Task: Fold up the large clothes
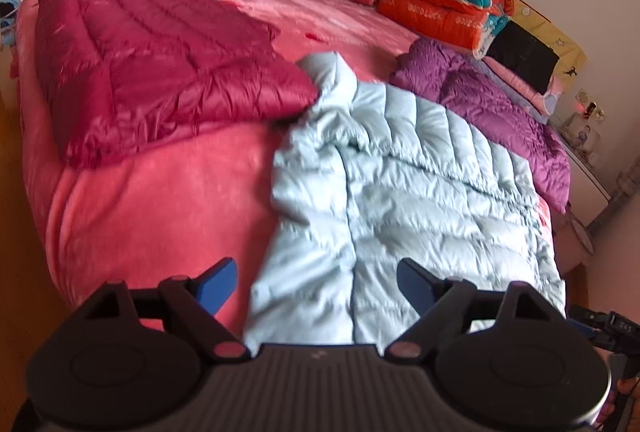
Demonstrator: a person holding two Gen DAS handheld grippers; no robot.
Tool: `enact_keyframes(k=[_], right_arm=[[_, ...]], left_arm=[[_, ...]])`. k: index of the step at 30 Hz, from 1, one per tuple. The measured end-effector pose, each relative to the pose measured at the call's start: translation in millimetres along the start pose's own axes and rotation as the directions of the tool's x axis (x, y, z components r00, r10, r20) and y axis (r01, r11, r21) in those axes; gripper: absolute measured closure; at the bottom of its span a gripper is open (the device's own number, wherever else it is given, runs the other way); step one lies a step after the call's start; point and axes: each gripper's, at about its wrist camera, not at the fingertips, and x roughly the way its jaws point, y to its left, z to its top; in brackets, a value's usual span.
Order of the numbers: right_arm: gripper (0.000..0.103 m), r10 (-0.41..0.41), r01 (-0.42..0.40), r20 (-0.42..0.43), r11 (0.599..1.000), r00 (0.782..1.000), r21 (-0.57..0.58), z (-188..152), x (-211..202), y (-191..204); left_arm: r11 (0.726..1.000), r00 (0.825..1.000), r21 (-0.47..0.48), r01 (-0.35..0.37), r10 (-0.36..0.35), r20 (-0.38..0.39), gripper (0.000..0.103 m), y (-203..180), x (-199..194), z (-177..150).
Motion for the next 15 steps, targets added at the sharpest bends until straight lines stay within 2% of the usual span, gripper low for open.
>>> enact_keyframes(k=[6, 15], right_arm=[[0.0, 0.019, -0.019, -0.058, 1.0, 0.998, 0.011, -12, -3, 0], [0.0, 0.068, -0.056, -0.1, 0.991, 0.993, 0.12, -13, 9, -13]], left_arm=[[1.0, 0.999, 0.006, -0.009, 0.009, -0.031, 0.016, 0, -5, -18], [1.0, 0.996, -0.025, -0.013, 0.011, -0.087, 0.016, 7, -3, -36]])
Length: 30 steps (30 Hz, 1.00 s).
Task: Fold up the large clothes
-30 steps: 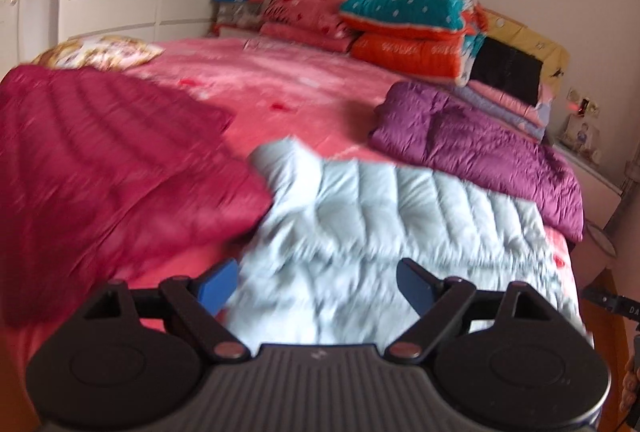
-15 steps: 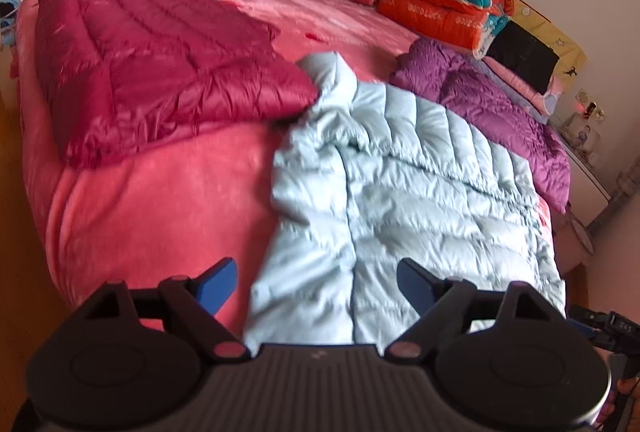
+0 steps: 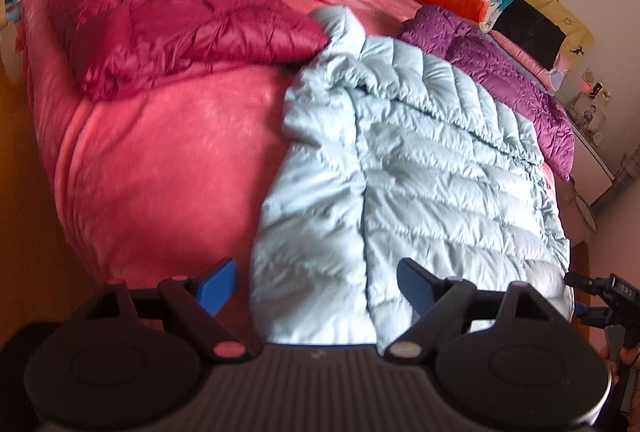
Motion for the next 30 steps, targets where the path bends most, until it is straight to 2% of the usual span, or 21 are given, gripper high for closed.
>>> enact_keyframes(k=[9, 17, 23, 26, 29, 30], right_arm=[[0.0, 0.026, -0.025, -0.083, 1.0, 0.996, 0.014, -9, 11, 8], [0.0, 0.019, 0.001, -0.154, 0.992, 0.988, 0.128, -18, 16, -4], [0.0, 0.056, -0.038, -0.174, 0.994, 0.983, 0.104, -21, 17, 4], [0.0, 0.04, -0.022, -0.19, 0.995, 0.981, 0.095, -22, 22, 6], [0.0, 0.051, -0.03, -0.197, 0.994, 0.979, 0.105, -22, 23, 4], [0.0, 0.051, -0.032, -0.198, 0.995, 0.979, 0.1, -22, 23, 5]], left_arm=[[0.999, 0.998, -0.007, 0.043, -0.043, -0.049, 0.015, -3, 5, -8], [0.997, 0.994, -0.018, 0.069, -0.07, -0.089, 0.012, -7, 7, -14], [0.997, 0.991, 0.003, 0.08, -0.079, -0.105, 0.013, -12, 8, -17], [0.997, 0.991, 0.006, 0.08, -0.079, -0.106, 0.018, -13, 9, -17], [0.997, 0.991, 0.004, 0.083, -0.082, -0.103, 0.027, -12, 8, -17], [0.997, 0.991, 0.001, 0.083, -0.082, -0.101, 0.035, -12, 8, -17]])
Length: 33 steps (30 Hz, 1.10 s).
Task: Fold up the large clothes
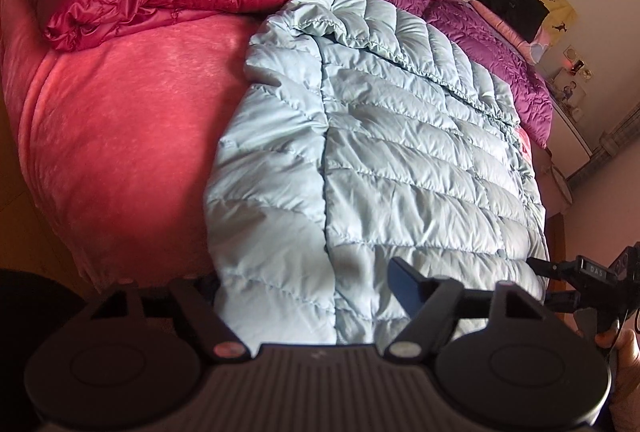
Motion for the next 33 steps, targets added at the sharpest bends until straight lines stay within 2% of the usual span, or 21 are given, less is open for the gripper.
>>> enact_keyframes(k=[2, 3, 4, 6, 9, 11, 13, 14, 16, 24, 29, 33], right_arm=[[0.0, 0.001, -0.001, 0.001, 1.0, 1.0, -0.029, -1, -1, 4], [0.0, -0.001, 0.002, 0.004, 0.999, 1.0, -0.046, -2, -2, 7], [0.0, -0.006, 0.007, 0.011, 0.998, 1.0, -0.065, -4, -3, 11], [0.0, -0.004, 0.007, 0.023, 0.995, 1.0, -0.1, -7, -6, 20], [0.006, 0.019, -0.015, 0.036, 0.992, 0.999, -0.124, -12, -11, 30], [0.013, 0.037, -0.03, 0.045, 0.991, 0.998, -0.132, -15, -15, 34], [0.029, 0.052, -0.045, 0.057, 0.991, 0.997, -0.126, -16, -19, 34], [0.034, 0.065, -0.057, 0.066, 0.992, 0.996, -0.116, -16, -21, 33], [0.056, 0.104, -0.096, 0.087, 0.991, 0.991, -0.088, -15, -26, 28], [0.07, 0.232, -0.229, 0.153, 0.973, 0.961, -0.037, -4, -39, 22], [0.073, 0.356, -0.362, 0.208, 0.932, 0.911, -0.009, 5, -45, 29], [0.073, 0.438, -0.456, 0.266, 0.89, 0.859, 0.01, 17, -44, 36]], left_arm=[[1.0, 1.0, -0.008, 0.011, -0.011, -0.003, 0.05, 1, 0, 0], [0.999, 1.0, -0.019, 0.028, -0.028, -0.013, 0.064, 3, 1, 0], [0.998, 0.999, -0.034, 0.044, -0.045, -0.028, 0.07, 4, 2, -1], [0.997, 0.997, -0.057, 0.059, -0.062, -0.04, 0.074, 6, 4, -3], [0.992, 0.994, -0.084, 0.092, -0.097, -0.048, 0.085, 7, 4, -3], [0.987, 0.991, -0.111, 0.115, -0.122, -0.054, 0.087, 9, 4, -3], [0.981, 0.988, -0.136, 0.137, -0.146, -0.054, 0.089, 11, 4, -3], [0.977, 0.986, -0.15, 0.15, -0.159, -0.051, 0.089, 12, 4, -3], [0.966, 0.981, -0.183, 0.181, -0.191, -0.042, 0.091, 16, 3, -1], [0.905, 0.944, -0.28, 0.32, -0.331, 0.011, 0.091, 24, -5, 9], [0.847, 0.91, -0.34, 0.408, -0.407, 0.077, 0.092, 26, -10, 30], [0.826, 0.89, -0.332, 0.455, -0.435, 0.138, 0.091, 21, -16, 58]])
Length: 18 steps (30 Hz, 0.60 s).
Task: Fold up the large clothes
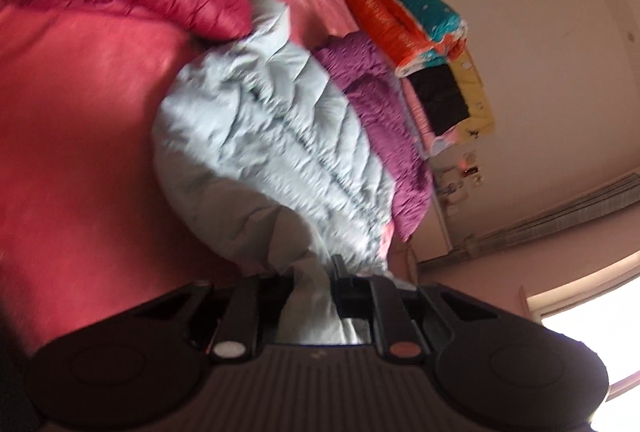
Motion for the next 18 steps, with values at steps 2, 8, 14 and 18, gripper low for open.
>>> enact_keyframes(k=[2, 8, 14, 18], right_arm=[[0.073, 0.021, -0.021, 0.02, 1.0, 1.0, 0.006, 7, 6, 4], [0.073, 0.049, -0.052, 0.099, 0.998, 0.994, 0.026, 38, 25, 8], [0.073, 0.04, -0.06, 0.197, 0.994, 0.979, 0.096, 77, 49, -9], [0.073, 0.021, -0.053, 0.251, 0.992, 0.968, 0.119, 100, 68, -21]], left_arm=[[1.0, 1.0, 0.003, 0.02, -0.02, 0.024, 0.091, -9, 3, 15], [0.999, 0.995, 0.03, 0.037, -0.04, 0.087, 0.091, -29, 25, 62], [1.0, 0.991, -0.007, -0.008, 0.009, 0.137, 0.091, -24, 57, 109], [0.999, 0.986, -0.023, -0.043, 0.046, 0.161, 0.091, -21, 81, 139]])
